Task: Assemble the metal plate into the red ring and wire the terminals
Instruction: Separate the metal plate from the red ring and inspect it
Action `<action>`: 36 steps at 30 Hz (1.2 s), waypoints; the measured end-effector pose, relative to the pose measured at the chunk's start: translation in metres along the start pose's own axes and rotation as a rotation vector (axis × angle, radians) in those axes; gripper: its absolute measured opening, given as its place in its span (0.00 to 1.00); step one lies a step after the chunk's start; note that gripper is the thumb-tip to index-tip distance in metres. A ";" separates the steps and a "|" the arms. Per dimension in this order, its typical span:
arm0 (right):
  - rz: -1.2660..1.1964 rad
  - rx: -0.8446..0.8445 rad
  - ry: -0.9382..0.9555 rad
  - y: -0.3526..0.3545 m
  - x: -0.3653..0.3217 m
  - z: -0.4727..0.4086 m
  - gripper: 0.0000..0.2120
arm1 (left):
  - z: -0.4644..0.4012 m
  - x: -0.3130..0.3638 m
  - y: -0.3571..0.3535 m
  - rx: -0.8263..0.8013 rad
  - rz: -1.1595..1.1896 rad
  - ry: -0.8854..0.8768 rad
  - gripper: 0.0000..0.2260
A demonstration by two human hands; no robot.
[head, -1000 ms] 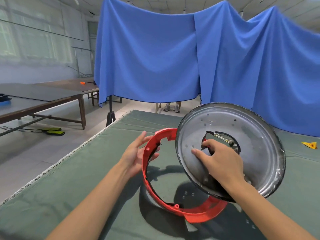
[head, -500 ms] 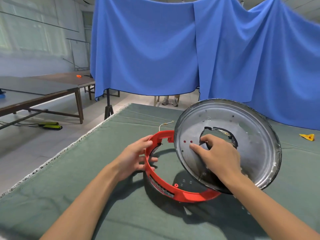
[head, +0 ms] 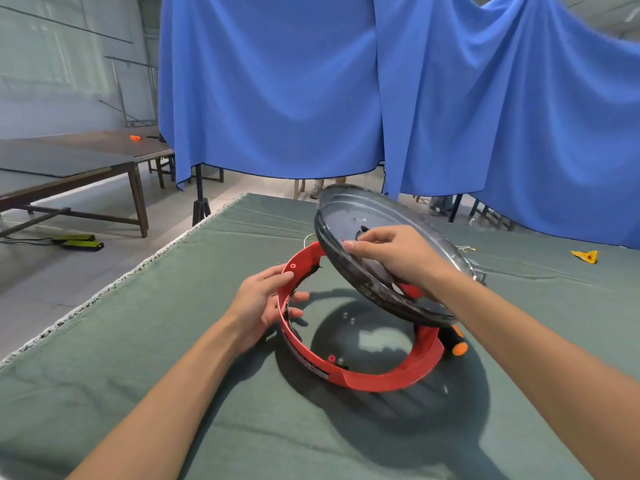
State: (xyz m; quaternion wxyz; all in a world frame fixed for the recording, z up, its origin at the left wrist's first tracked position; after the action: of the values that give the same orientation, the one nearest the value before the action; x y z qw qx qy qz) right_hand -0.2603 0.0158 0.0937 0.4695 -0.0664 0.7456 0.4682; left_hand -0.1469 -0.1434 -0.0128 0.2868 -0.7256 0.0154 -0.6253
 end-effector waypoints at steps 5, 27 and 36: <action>0.142 -0.108 -0.014 -0.001 -0.019 -0.006 0.12 | -0.005 -0.007 0.007 0.007 -0.001 0.037 0.14; 0.439 -0.162 0.084 -0.051 0.002 0.011 0.14 | 0.005 -0.007 0.008 0.075 0.106 0.105 0.22; 0.408 -0.259 0.070 -0.062 0.018 0.016 0.16 | 0.005 0.016 -0.005 0.137 -0.187 0.338 0.07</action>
State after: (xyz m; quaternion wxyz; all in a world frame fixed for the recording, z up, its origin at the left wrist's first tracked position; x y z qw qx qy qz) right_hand -0.2269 -0.0001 0.0386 0.3269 0.0099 0.6931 0.6424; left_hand -0.1403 -0.1432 0.0031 0.2695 -0.5874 -0.0469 -0.7616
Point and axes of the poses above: each hand's wrist, its own z-axis away from the middle knuckle, its own y-axis out of the back of the hand, x = y × z, the point moved 4 cm from there along -z, towards the middle knuckle, and after that the axes turned 6 degrees about -x, right-handed, at the moved point
